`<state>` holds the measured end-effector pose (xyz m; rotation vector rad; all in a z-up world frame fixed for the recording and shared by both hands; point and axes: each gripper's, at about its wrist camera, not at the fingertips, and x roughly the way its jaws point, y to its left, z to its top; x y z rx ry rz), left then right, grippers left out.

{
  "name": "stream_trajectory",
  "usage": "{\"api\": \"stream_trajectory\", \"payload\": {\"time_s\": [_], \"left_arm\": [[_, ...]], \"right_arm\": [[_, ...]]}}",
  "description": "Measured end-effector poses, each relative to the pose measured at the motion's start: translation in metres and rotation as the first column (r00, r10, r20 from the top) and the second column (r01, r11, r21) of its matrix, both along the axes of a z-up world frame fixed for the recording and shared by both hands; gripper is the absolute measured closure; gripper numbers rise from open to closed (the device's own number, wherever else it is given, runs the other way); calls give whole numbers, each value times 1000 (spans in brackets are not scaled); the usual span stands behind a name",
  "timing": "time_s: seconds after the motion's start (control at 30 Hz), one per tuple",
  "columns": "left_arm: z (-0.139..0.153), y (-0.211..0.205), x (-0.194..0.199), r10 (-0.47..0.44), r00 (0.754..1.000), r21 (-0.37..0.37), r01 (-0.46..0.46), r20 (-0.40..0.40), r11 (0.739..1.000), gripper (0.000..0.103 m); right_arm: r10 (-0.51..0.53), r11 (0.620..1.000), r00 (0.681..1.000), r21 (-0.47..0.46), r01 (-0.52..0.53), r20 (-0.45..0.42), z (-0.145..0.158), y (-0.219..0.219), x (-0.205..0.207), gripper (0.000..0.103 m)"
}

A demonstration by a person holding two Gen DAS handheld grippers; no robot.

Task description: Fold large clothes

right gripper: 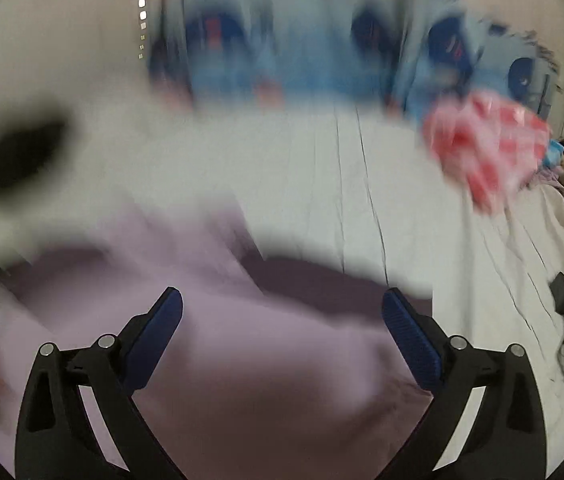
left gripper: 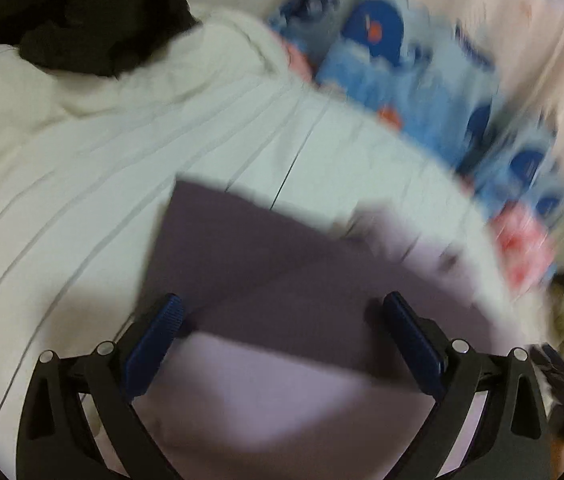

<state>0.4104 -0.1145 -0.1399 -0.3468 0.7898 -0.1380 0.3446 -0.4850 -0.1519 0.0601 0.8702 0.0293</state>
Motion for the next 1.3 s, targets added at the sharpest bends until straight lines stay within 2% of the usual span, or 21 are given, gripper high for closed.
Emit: {"api": "stream_trajectory", "payload": {"time_s": [0.03,0.07,0.13,0.23,0.3,0.37,0.4,0.43,0.47,0.53,0.57,0.67,0.73,0.77,0.93,1.0,1.03,1.13,1.2,1.27,1.3], "left_arm": [[-3,-4,-2,-41,999,2,41,35,999,6],[-2,-5,-4,-39,999,21,38,36,999,6],[2,-7,-3,-50,999,53,50,4,997,6],[14,9,-10,1,1000,-19,-1,13,1000,6],[28,24,-18,50,996,-59,-46,68,997,6],[33,34,-18,86,991,-23,-84,100,996,6],[26,37,-14,91,993,-9,-90,75,996,6],[15,40,-8,89,996,-5,-89,24,996,6],[-11,46,1,55,997,-73,-60,-62,996,6],[-34,60,5,64,992,-198,-84,-104,977,6],[-34,62,6,61,992,-207,-83,-109,975,6],[-30,57,3,63,995,-152,-75,-81,985,6],[-30,54,2,63,996,-137,-72,-67,988,6],[-30,52,2,63,997,-122,-70,-54,990,6],[-15,35,-6,101,994,36,-103,41,994,6],[-4,27,-14,116,987,101,-128,113,987,6],[2,24,-18,110,983,130,-129,144,983,6],[18,3,-33,24,965,231,-86,260,969,6],[17,-14,-32,-47,964,301,-35,261,953,6],[13,-23,-29,-80,967,335,-6,242,942,6],[10,-24,-27,-86,969,341,1,233,940,6]], "right_arm": [[-27,994,999,105,25,18,-14,-14,-6,7],[-54,991,998,124,50,26,-14,-18,-11,8],[-47,996,999,76,46,5,-15,-10,-12,8],[-86,995,996,47,87,-33,11,-12,-12,8],[-101,992,990,87,93,97,46,-11,-44,7],[-120,992,986,41,116,119,39,-9,-56,7],[-116,993,993,33,115,13,6,-12,-46,6],[-106,991,994,79,107,-14,-12,-19,-42,6],[-125,984,992,129,124,3,-13,-26,-42,6],[-131,982,991,137,131,-8,-5,-26,-40,6],[-139,982,990,132,138,-7,-1,-25,-44,6],[-139,985,986,117,128,93,24,-22,-78,6],[-138,987,990,83,134,41,15,-23,-73,6],[-128,981,992,147,130,-19,0,-28,-66,6],[-135,976,991,170,135,-15,-4,-33,-61,6],[-167,980,985,110,163,32,10,-26,-72,6],[-151,987,983,72,144,104,23,-17,-80,6],[-127,991,977,-18,132,171,34,0,-89,6],[-122,992,992,24,121,18,3,-8,-66,6],[-117,981,993,151,120,-29,-8,-27,-56,6],[-110,981,993,157,114,-36,-8,-28,-55,6]]}}
